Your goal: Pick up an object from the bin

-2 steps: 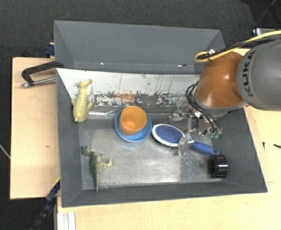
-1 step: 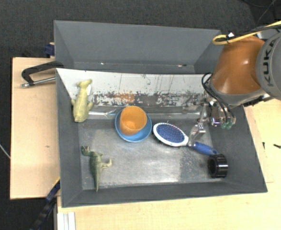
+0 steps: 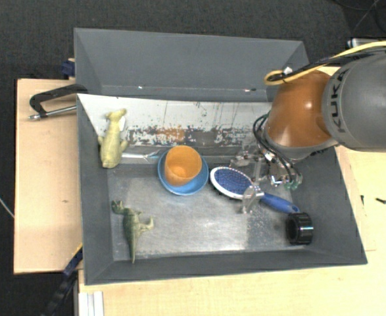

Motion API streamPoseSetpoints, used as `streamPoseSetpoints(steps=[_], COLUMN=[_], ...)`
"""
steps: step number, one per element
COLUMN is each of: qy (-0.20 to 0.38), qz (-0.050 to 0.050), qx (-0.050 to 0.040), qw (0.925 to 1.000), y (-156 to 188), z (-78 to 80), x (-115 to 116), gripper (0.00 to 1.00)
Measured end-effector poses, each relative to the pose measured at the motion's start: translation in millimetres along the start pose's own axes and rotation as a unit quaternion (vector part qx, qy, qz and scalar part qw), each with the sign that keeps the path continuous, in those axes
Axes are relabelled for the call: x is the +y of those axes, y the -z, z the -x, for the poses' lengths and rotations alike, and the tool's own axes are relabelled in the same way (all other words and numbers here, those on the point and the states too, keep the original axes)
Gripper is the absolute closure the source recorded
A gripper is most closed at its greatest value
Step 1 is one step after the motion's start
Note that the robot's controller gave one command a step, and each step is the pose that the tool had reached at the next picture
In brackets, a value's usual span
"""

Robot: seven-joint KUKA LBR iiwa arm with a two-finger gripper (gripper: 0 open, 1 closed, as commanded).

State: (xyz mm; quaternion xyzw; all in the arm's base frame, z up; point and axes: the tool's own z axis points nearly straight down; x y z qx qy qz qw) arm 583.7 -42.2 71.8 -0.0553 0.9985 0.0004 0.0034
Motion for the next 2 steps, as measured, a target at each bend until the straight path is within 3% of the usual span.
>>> streamPoseSetpoints(steps=[1,2], qy=[0.000,0.047], qz=[0.000,-0.002], qx=[-0.0038,-0.0033], qw=[1.0000,0.9989], y=[3.6,168.1], z=[2.2,-18.1], x=[-0.4,-30.5], gripper=[1.00,1.00])
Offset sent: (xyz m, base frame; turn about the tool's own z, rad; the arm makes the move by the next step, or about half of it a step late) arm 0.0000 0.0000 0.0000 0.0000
